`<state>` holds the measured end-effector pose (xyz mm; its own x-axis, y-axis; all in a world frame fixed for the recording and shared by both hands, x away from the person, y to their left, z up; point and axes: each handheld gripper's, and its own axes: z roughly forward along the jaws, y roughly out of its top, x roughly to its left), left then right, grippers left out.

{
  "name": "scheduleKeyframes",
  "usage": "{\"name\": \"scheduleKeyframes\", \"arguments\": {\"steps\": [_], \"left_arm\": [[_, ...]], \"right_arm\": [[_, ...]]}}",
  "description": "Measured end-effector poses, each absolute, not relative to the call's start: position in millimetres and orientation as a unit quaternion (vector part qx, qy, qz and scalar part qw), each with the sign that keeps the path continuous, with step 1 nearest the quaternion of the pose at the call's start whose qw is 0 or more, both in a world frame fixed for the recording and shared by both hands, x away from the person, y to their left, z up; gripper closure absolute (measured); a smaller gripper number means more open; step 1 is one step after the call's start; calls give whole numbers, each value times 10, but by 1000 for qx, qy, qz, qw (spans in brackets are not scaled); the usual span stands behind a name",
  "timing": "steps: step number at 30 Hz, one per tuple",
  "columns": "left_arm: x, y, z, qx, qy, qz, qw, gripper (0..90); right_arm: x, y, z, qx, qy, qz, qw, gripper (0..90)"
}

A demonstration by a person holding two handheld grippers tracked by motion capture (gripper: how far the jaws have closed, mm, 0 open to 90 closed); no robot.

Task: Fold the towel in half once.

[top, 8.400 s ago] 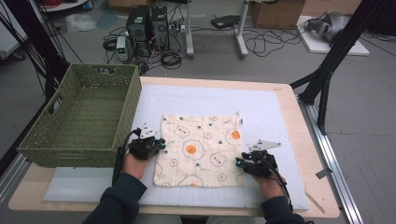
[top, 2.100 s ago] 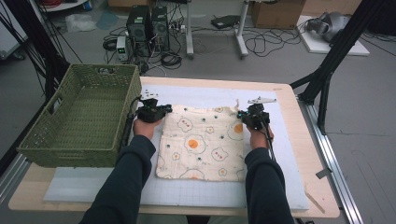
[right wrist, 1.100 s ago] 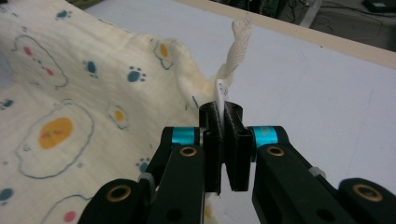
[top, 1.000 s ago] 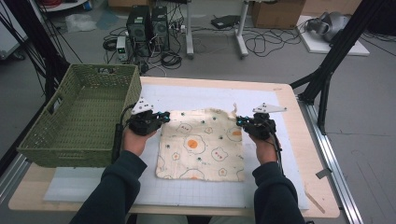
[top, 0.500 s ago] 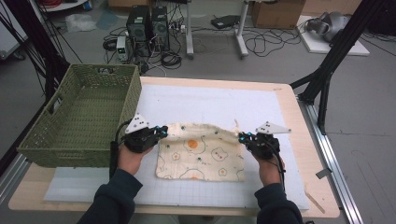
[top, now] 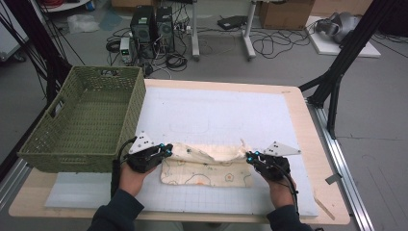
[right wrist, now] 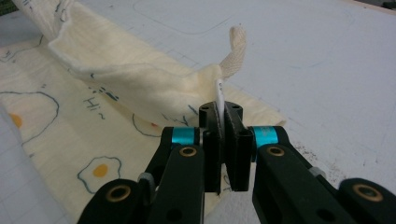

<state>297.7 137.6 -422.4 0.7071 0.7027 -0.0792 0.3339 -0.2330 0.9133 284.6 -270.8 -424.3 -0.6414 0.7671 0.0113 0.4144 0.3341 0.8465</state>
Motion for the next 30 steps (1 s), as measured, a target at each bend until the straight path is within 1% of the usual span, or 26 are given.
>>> {"name": "scheduleKeyframes", "arguments": {"steps": [11, 15, 17, 19, 20, 22, 26, 30], "left_arm": [[2804, 1413, -4306, 780, 324, 169, 509, 866], [2766, 1424, -4332, 782, 323, 155, 510, 857], [2763, 1434, -4331, 778, 332, 152, 511, 793], [2777, 1459, -4321, 765, 355, 145, 517, 648], [2781, 1469, -4316, 762, 361, 142, 519, 594], [2785, 1501, -4299, 756, 368, 144, 522, 544], [2800, 1531, -4288, 751, 372, 145, 526, 531], [2827, 1544, -4308, 755, 380, 147, 513, 527]], "right_arm": [[2742, -2745, -4349, 367, 802, 430, 191, 866], [2696, -2739, -4372, 360, 806, 428, 195, 857], [2691, -2752, -4373, 362, 804, 428, 197, 829], [2681, -2761, -4390, 367, 804, 427, 192, 813], [2678, -2764, -4399, 368, 806, 423, 193, 800], [2670, -2774, -4414, 368, 808, 418, 192, 786], [2634, -2838, -4359, 374, 799, 428, 196, 732], [2510, -2939, -4259, 367, 796, 435, 205, 716]]}}
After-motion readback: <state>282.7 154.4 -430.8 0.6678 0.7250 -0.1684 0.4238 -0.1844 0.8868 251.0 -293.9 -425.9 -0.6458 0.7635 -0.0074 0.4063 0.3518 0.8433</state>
